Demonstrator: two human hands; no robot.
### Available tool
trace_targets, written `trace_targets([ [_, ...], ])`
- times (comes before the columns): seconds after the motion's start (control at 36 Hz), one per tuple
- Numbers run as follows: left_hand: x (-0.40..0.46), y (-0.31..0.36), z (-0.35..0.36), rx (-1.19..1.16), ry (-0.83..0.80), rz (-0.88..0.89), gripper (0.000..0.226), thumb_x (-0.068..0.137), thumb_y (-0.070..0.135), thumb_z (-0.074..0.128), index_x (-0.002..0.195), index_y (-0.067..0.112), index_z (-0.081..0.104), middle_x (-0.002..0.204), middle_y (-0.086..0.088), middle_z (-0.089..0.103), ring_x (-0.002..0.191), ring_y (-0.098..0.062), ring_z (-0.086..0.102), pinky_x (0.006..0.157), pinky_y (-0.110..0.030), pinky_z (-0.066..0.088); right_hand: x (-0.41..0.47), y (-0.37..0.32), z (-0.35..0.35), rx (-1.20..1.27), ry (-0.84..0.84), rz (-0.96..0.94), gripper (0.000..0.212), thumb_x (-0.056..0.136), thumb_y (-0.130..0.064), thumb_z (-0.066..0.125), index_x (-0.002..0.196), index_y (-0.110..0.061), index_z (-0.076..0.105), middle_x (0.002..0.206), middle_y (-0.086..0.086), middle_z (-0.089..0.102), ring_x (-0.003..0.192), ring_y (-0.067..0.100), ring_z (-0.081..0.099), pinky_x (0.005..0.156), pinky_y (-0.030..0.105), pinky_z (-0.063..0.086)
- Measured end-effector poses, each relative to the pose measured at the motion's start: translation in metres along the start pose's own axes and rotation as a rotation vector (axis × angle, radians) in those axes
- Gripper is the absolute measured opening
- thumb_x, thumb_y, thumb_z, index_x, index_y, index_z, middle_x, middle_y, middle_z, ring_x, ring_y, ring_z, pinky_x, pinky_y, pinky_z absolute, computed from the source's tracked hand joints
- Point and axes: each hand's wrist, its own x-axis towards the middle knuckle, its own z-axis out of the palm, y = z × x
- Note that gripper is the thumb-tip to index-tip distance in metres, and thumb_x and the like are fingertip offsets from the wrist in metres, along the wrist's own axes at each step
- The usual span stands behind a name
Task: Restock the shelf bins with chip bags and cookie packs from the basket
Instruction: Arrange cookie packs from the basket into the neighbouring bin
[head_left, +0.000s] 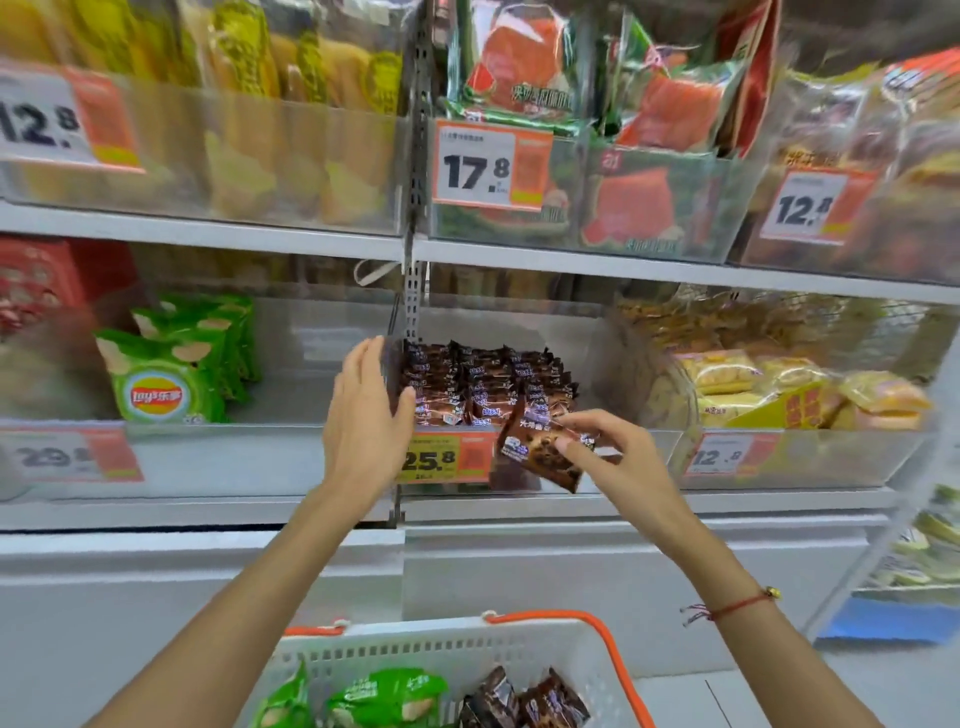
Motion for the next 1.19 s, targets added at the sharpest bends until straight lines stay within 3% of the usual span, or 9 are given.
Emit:
trace_targets([
  [0.06,0.003,-0.001,0.002,-0.015,-0.057,-0.056,0.059,0.098,0.022,0.050,0.150,0.012,0.024,0.154,-0.003,0.031,0.137,-0.022,0.035,0.105,-0.038,0.035,0.011,-0.001,-0.012,-0.017,0.085,-0.048,0.014,0.088,-0.016,0.067,0.095,-0.029,0.067,0.096,-0.015,0.066,0.091,0.000,0.059,0.068,0.009,0.046],
  [0.14,0.006,-0.003,0.007,-0.005,-0.039,-0.063,0.044,0.096,0.023,0.051,0.138,0.016,0.043,0.143,-0.004,0.048,0.125,-0.025,0.048,0.097,-0.042,0.043,0.037,-0.002,-0.031,-0.099,0.122,-0.071,0.013,0.088,-0.018,0.066,0.097,-0.028,0.066,0.091,-0.016,0.067,0.083,0.000,0.060,0.068,0.009,0.045],
  [0.25,0.003,-0.004,0.014,-0.025,0.021,-0.066,0.038,0.089,0.046,0.058,0.116,0.020,0.054,0.110,0.001,0.065,0.098,-0.023,0.060,0.077,-0.039,0.051,0.080,0.000,-0.047,-0.429,0.001,-0.045,0.017,0.089,-0.027,0.065,0.106,-0.024,0.067,0.092,-0.009,0.066,0.069,-0.002,0.053,0.055,0.011,0.036],
  [0.33,-0.002,-0.005,0.010,-0.063,0.031,-0.020,0.040,0.081,0.053,0.067,0.112,0.029,0.054,0.096,0.010,0.066,0.088,-0.017,0.061,0.070,-0.032,0.049,0.106,0.005,-0.049,-0.627,-0.166,0.006,0.024,0.090,-0.029,0.065,0.111,-0.019,0.068,0.101,-0.004,0.067,0.071,0.000,0.051,0.060,0.017,0.036],
  [0.47,0.002,-0.013,0.003,-0.008,-0.122,-0.008,0.082,0.064,0.074,0.066,0.131,0.031,0.044,0.123,0.010,0.059,0.111,-0.017,0.057,0.084,-0.039,0.053,0.130,0.020,-0.036,-0.759,-0.449,0.140,0.028,0.088,-0.026,0.068,0.112,-0.013,0.069,0.112,0.004,0.067,0.094,0.014,0.058,0.084,0.024,0.043],
  [0.56,0.002,-0.015,0.000,-0.001,-0.167,-0.003,0.096,0.060,0.071,0.072,0.141,0.033,0.035,0.139,0.012,0.049,0.123,-0.015,0.050,0.096,-0.039,0.049,0.135,0.029,-0.024,-0.753,-0.505,0.170,0.023,0.084,-0.022,0.073,0.106,-0.014,0.071,0.110,0.005,0.068,0.100,0.018,0.060,0.091,0.029,0.046],
  [0.75,-0.002,-0.012,-0.003,-0.105,-0.114,-0.090,0.104,0.059,0.057,0.083,0.145,0.030,0.031,0.146,0.013,0.040,0.128,-0.013,0.046,0.097,-0.034,0.042,0.134,0.040,-0.006,-0.997,-0.526,-0.002,0.021,0.078,-0.028,0.078,0.098,-0.024,0.073,0.094,-0.006,0.068,0.082,0.012,0.061,0.076,0.029,0.053],
  [0.86,-0.002,-0.011,-0.001,-0.144,-0.107,-0.116,0.104,0.057,0.054,0.085,0.144,0.030,0.031,0.143,0.011,0.043,0.128,-0.012,0.046,0.096,-0.036,0.042,0.133,0.036,-0.003,-1.039,-0.557,-0.082,0.023,0.081,-0.028,0.074,0.103,-0.024,0.069,0.091,-0.007,0.063,0.080,0.012,0.057,0.067,0.025,0.044],
  [1.19,-0.003,-0.009,-0.002,-0.129,-0.108,-0.127,0.106,0.057,0.056,0.084,0.144,0.029,0.030,0.144,0.012,0.042,0.129,-0.012,0.046,0.095,-0.038,0.044,0.131,0.039,-0.001,-0.960,-0.517,-0.026,0.024,0.081,-0.020,0.075,0.105,-0.020,0.072,0.093,-0.003,0.067,0.078,0.011,0.057,0.070,0.023,0.043],
])
